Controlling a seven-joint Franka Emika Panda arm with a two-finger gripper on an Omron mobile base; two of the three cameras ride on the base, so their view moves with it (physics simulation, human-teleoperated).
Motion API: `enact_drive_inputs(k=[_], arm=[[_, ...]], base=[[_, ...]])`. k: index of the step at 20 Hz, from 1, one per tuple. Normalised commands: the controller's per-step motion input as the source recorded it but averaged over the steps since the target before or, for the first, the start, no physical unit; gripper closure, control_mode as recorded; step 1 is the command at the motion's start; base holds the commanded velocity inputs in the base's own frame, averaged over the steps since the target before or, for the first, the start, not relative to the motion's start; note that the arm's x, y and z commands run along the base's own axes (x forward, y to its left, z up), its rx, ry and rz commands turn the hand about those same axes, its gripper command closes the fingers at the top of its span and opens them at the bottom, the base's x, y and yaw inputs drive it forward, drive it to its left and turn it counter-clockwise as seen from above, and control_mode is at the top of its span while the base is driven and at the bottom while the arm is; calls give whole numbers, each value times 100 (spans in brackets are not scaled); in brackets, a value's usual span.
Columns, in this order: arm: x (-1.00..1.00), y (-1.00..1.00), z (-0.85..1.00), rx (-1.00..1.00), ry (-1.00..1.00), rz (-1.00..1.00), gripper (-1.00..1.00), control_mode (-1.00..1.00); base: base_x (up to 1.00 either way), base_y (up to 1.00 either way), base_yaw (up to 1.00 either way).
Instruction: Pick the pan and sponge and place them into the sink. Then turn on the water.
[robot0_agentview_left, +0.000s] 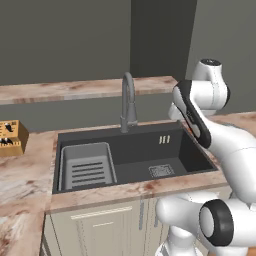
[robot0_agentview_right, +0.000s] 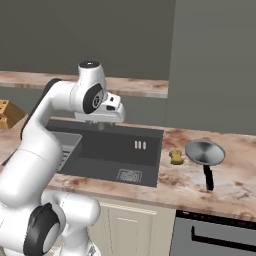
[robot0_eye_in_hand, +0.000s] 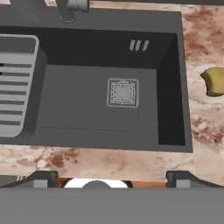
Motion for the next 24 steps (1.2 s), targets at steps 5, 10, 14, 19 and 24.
enact_drive_inputs(k=[5,10,14,19,24], arm=[[0,-40,-7,-1,0,0,-100,-100],[0,-44,-10,-1,0,0,-100,-100],[0,-46,-11,0,0,0,-100,-100],[0,-44,-13,-1,0,0,-100,-100],[0,-44,-17,-1,0,0,-100,-100]], base=[[0,0,0],[0,0,0],[0,0,0],[0,0,0],[0,0,0]])
